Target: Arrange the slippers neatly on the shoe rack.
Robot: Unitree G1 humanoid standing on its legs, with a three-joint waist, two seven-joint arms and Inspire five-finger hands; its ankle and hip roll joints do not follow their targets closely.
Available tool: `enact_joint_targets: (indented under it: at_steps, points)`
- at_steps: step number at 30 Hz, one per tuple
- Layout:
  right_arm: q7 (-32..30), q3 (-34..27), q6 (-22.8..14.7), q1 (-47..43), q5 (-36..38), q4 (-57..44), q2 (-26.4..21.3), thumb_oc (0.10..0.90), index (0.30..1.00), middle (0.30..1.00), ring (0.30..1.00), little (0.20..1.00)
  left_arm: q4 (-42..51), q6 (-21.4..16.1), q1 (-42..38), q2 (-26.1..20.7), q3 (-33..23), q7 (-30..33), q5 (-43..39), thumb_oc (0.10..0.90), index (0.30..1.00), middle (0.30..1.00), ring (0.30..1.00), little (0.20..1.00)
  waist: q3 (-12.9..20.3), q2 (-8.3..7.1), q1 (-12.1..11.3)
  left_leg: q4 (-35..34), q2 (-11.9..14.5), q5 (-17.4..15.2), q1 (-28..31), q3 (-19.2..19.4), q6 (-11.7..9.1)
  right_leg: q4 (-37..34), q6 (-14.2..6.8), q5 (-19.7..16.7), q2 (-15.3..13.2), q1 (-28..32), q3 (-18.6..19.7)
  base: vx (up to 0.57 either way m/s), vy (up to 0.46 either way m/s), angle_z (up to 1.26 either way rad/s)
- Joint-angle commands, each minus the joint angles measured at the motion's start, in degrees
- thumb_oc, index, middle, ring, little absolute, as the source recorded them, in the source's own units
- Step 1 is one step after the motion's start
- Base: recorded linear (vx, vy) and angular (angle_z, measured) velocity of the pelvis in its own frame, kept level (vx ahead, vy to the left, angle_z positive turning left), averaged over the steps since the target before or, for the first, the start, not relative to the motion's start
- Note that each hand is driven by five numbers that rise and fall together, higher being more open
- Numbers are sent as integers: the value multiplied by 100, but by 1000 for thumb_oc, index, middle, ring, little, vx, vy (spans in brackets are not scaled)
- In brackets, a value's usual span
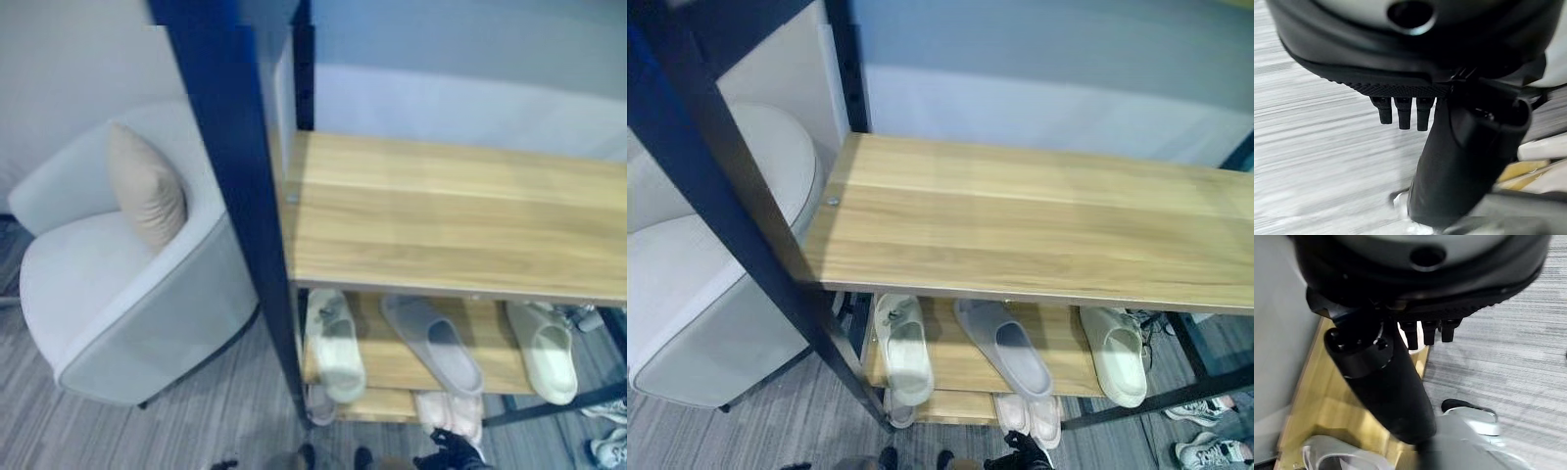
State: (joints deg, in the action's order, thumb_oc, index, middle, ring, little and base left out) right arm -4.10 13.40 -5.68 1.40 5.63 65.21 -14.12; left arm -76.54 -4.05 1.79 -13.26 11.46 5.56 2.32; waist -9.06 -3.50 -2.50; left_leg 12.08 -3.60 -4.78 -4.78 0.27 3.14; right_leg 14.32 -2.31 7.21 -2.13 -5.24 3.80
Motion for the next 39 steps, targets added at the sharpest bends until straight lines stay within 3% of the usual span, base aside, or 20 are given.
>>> enact_joint_targets:
  at_steps: [1,3,5,7,9,10,11,12,14,18,23,26,27,39]
  points:
    - [-17,187,-87,135,-95,-216,-424,800,900,900,900,900,-48,-195,-404,56,-3,73,-199,800,900,900,900,900,51,99,29,-186,247,109,33,-283,-280,-499,-242,193,50,710,-116,-164,-153,8]
    - [-83,281,-98,40,-81,-173,-421,800,900,900,900,900,3,-199,-532,76,130,140,-193,800,900,900,900,900,-125,68,-1,-12,369,373,-377,-287,-481,-516,-142,220,73,697,-364,-231,-166,31]
    - [-96,301,-103,-4,-68,-153,-436,800,900,900,900,900,18,-200,-576,83,157,134,-212,800,900,900,900,900,-178,55,-2,97,375,367,-451,-279,-502,-471,-121,191,69,639,-424,-203,-62,41]
    - [-113,324,-109,-96,-67,-137,-473,800,900,900,900,900,-23,-188,-656,114,192,149,-205,800,900,900,900,900,-235,-43,52,740,292,52,-452,-234,-457,-431,-93,59,-22,446,-535,-303,-41,25]
    - [-95,270,-100,-122,-32,-113,-498,800,900,900,900,900,-95,-160,-609,121,201,156,-108,800,900,900,900,900,-164,-37,147,996,270,-147,-237,-176,-437,-425,-78,31,-48,331,-555,-169,103,27]
    - [-58,198,-93,-113,33,-71,-502,800,900,900,900,900,-165,-154,-551,142,232,135,-21,800,900,900,900,900,-53,75,266,678,260,-299,240,-114,-384,-308,-105,60,2,208,-536,-86,142,23]
    - [-58,198,-93,-113,33,-71,-502,800,900,900,900,900,-165,-154,-551,142,232,135,-21,800,900,900,900,900,-55,75,265,677,260,-299,244,-113,-384,-308,-105,60,2,211,-535,-67,242,26]
    - [-50,176,-75,-127,4,-81,-476,800,900,900,900,900,-236,-106,-531,175,247,109,92,800,900,900,900,900,34,149,321,81,106,-529,461,-282,-285,-136,-191,-7,22,29,-434,-44,137,25]
    - [-57,179,-70,-84,-73,-74,-461,800,900,900,900,900,-241,-135,-537,152,253,116,161,800,900,900,900,900,23,154,376,-15,23,-566,475,-285,-228,-58,-274,-112,-34,-71,-371,-121,209,-7]
    - [-38,291,-43,-197,-171,-73,-389,800,900,900,900,900,-72,-176,-700,-7,229,126,81,800,900,900,900,900,-125,232,381,-155,40,-426,393,-80,-146,311,-498,-309,-126,-418,-378,-207,135,-42]
    - [-79,271,-76,-250,-190,-210,-340,800,900,900,900,900,5,-170,-759,-120,125,139,-5,800,900,900,900,900,-87,330,281,-308,98,-270,324,-24,-91,644,-463,-114,-309,-119,-611,-117,8,-23]
    - [-77,248,-121,-214,-200,-303,-327,800,900,900,900,900,-69,-176,-639,-132,64,116,22,800,900,900,900,900,141,293,154,-486,81,-200,371,59,-99,242,-466,-73,-383,297,-677,24,-101,-31]
    - [-116,274,-130,-265,-208,-460,-358,800,900,900,900,900,-187,-177,-526,-103,47,112,137,800,900,900,900,900,251,246,98,-539,104,-163,368,126,-144,-393,-496,-48,-351,485,-494,-3,-125,-36]
    - [140,360,-490,332,-297,-3292,-1010,800,900,900,900,900,3,-247,-338,92,82,133,316,800,900,900,900,900,319,210,237,-1241,350,186,725,99,-309,-1147,-382,-133,-132,848,-549,1,-109,-4]
